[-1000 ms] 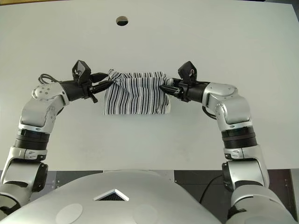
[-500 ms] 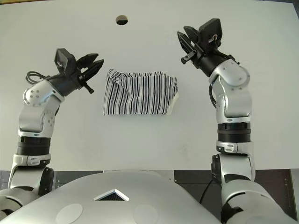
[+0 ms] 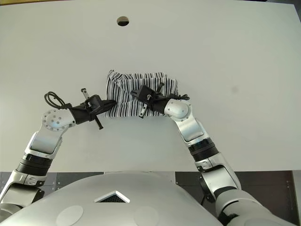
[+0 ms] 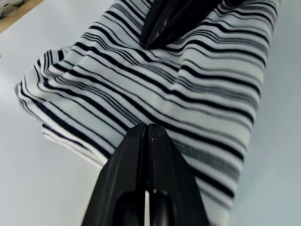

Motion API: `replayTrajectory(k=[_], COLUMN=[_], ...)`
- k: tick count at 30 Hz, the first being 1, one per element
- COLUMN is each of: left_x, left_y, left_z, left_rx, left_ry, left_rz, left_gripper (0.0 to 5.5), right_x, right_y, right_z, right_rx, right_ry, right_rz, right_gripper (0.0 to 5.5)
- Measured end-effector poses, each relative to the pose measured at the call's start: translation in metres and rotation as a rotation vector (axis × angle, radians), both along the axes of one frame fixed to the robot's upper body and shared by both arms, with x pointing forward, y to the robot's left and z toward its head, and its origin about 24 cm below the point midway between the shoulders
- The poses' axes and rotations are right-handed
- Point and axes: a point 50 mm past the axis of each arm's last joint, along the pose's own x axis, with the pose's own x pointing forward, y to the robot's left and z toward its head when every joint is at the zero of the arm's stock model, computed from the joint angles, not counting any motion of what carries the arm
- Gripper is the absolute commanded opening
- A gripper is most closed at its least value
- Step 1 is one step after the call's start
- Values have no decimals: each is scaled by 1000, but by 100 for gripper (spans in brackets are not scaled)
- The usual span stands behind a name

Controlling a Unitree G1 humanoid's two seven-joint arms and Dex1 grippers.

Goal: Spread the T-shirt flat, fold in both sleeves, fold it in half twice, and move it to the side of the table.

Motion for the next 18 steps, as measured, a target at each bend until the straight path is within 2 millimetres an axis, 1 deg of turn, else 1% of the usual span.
replayTrajectory(k=[3, 8, 11, 15, 17, 18], left_x=[-2, -3, -4, -4, -3, -4], left_y=[2, 3, 3, 4, 4, 5], left_z=[-2, -2, -3, -5, -4, -1], left_rx=[21, 26, 27, 24, -32, -102], left_ry=[-4, -14, -12, -11, 0, 11], left_rz=[-1, -4, 0, 7, 36, 74], left_gripper=[13, 13, 13, 13, 13, 13], right_x=[9, 35, 41, 44, 45, 45], right_y=[-1, -15, -21, -22, -20, -18], right_z=[-4, -3, -4, -3, 0, 6], right_rx=[-8, -27, -28, -9, -12, -14], right_ry=[-18, -76, -95, -104, -146, -203], right_rz=[-31, -148, -189, -214, -211, -203], right_gripper=[10, 10, 10, 10, 10, 10])
